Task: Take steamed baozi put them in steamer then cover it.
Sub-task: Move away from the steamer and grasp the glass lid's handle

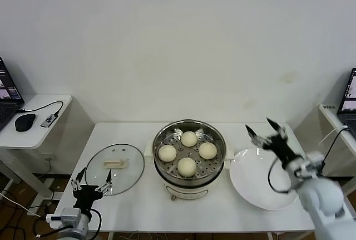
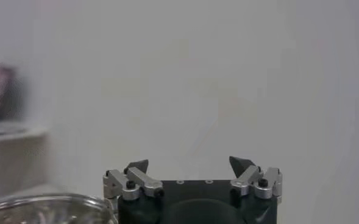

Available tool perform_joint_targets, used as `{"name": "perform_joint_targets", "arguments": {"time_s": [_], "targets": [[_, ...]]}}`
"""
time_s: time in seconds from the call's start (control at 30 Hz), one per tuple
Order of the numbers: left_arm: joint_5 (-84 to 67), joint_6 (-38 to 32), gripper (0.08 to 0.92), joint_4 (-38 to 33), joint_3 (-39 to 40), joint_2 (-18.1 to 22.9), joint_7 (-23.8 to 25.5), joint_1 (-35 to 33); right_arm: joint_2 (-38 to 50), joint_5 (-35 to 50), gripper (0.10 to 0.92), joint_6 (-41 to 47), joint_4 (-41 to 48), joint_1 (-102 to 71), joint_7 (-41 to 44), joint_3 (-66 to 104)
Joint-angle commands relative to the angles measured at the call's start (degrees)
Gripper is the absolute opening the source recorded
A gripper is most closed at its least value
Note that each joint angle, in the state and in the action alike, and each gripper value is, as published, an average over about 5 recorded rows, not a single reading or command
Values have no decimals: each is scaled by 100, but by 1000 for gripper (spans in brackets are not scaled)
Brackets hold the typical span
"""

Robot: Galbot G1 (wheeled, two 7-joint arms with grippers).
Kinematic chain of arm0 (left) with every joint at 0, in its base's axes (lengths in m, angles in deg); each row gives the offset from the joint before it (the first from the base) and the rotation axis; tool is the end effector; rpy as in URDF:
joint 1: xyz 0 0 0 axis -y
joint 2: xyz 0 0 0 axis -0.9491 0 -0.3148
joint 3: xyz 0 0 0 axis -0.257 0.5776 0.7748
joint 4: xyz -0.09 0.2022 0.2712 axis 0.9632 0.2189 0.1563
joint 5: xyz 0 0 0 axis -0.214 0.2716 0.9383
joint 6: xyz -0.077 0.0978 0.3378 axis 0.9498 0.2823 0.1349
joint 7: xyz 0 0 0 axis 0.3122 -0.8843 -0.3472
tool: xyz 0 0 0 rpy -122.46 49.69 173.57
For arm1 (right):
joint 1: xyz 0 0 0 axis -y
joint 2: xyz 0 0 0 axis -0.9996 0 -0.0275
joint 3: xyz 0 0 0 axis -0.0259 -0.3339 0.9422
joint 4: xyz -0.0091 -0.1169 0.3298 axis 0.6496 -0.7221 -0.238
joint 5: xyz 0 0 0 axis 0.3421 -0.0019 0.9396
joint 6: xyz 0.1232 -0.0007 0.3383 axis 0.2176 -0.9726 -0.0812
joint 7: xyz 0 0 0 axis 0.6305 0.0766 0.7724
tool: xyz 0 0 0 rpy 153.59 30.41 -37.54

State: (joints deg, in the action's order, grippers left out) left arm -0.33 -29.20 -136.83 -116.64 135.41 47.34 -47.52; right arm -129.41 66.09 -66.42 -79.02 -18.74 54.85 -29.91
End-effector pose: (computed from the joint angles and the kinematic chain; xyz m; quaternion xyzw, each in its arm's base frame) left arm 0.1899 0.0915 -0.3074 0.0297 -0.9841 -0.1396 0.1059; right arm 0.2710 -0.1756 -0.2667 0.0988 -0.9947 -0.0281 0.0040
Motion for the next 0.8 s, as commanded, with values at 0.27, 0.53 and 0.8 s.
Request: {"name": "perform_joint_targets", "arguments": {"time_s": [0.27,0.53,0.8], "targets": [[6398,-613,823,1735,1142,-1088,-2280,530,-1102,-129,823,-654,-122,-1454,-357,1071],[6289,-494,823,2367,1369,-1304,-2396,857,-1189,-202,823,-699,-201,-1616,-304,1110],[6516,-792,823,2538,1325,-1290,-1669,1182,-1357,-302,823,-729,-253,-1676,-306,1109]]}}
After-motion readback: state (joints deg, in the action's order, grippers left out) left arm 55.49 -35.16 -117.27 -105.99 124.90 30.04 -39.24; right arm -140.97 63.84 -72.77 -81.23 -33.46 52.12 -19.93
